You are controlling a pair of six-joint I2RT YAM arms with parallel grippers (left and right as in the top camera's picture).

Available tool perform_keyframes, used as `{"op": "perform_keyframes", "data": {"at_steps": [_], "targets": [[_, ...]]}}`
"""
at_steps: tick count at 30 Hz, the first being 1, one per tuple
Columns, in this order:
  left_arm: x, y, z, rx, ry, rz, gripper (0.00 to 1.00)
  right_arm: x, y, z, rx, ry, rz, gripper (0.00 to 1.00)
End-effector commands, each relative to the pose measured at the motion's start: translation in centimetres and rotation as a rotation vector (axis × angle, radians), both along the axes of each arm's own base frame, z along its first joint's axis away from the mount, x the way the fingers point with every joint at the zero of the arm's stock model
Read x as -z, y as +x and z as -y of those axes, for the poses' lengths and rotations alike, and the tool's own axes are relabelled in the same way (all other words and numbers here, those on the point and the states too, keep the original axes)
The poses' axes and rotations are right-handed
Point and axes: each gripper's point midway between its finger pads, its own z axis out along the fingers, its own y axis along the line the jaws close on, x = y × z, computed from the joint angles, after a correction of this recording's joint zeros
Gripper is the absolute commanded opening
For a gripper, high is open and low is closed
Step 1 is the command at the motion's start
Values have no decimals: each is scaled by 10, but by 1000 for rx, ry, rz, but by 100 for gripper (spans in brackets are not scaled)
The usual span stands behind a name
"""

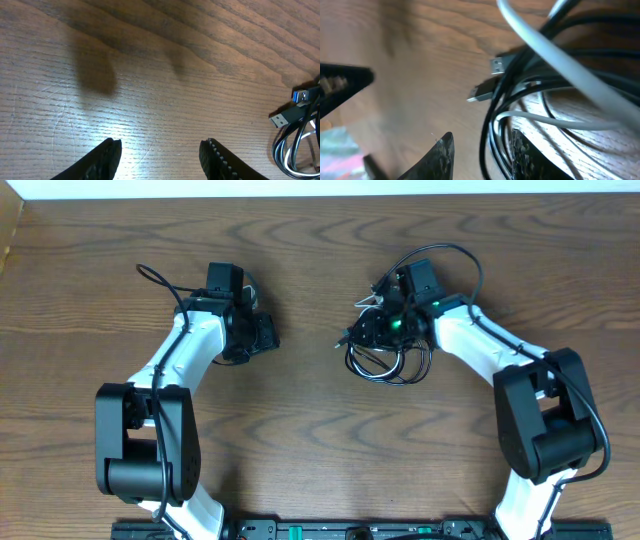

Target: Untangle cables

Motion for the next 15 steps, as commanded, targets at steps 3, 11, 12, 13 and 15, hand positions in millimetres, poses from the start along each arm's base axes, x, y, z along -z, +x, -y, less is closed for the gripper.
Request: {"op": "perform_keyframes", "data": {"at_steps": [3, 11, 12, 13, 15], "targets": [[-9, 4, -2, 5, 6, 29, 55, 16, 8, 13, 186, -158, -10, 31], [-9, 4, -2, 5, 6, 29, 55, 17, 24, 13, 254, -191, 56, 25], [-9, 4, -2, 4, 6, 29, 55, 18, 25, 13, 264, -190, 58, 25], [-9, 4, -2, 5, 6, 29, 55, 17, 27, 12, 268, -184, 62, 25], [-9, 4, -2, 5, 6, 29, 55, 16, 29, 10, 272, -175, 69, 24]]}}
